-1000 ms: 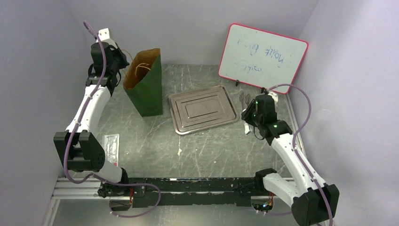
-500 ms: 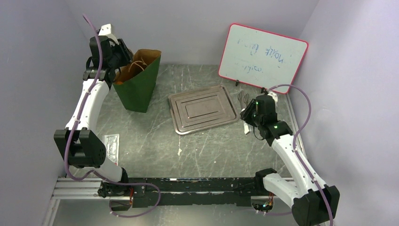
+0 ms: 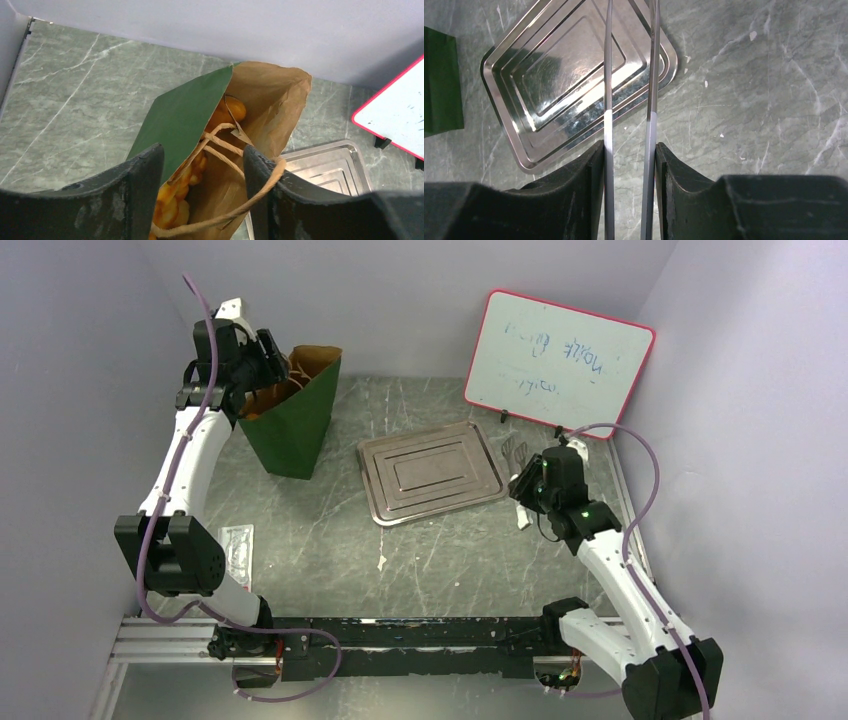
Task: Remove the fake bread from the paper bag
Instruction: Adjust the paper bag at the center of the board.
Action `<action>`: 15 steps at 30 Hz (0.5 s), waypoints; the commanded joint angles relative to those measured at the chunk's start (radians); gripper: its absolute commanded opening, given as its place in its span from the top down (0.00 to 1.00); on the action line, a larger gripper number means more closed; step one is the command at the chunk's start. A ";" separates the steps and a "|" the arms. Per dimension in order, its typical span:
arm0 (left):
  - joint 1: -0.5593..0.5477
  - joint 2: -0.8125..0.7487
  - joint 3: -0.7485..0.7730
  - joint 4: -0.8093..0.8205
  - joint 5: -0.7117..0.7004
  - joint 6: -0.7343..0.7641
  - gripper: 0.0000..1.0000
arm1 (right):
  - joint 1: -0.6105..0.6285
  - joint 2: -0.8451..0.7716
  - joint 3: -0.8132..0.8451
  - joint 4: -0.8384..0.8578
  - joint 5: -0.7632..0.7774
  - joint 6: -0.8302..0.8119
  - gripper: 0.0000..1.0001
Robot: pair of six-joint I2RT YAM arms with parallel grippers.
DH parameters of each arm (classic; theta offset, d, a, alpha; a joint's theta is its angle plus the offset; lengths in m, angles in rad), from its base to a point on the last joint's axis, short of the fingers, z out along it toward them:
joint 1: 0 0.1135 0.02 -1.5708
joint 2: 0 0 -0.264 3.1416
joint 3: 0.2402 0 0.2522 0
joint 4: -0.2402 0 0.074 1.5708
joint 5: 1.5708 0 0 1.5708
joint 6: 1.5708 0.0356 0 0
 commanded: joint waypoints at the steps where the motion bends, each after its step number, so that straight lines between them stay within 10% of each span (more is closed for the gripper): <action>1: 0.002 -0.009 0.018 -0.011 -0.056 0.029 0.42 | 0.018 0.008 0.007 0.044 -0.003 0.008 0.63; 15: 0.029 0.008 -0.009 -0.023 -0.206 0.026 0.38 | 0.091 0.062 0.027 0.074 0.034 0.025 0.63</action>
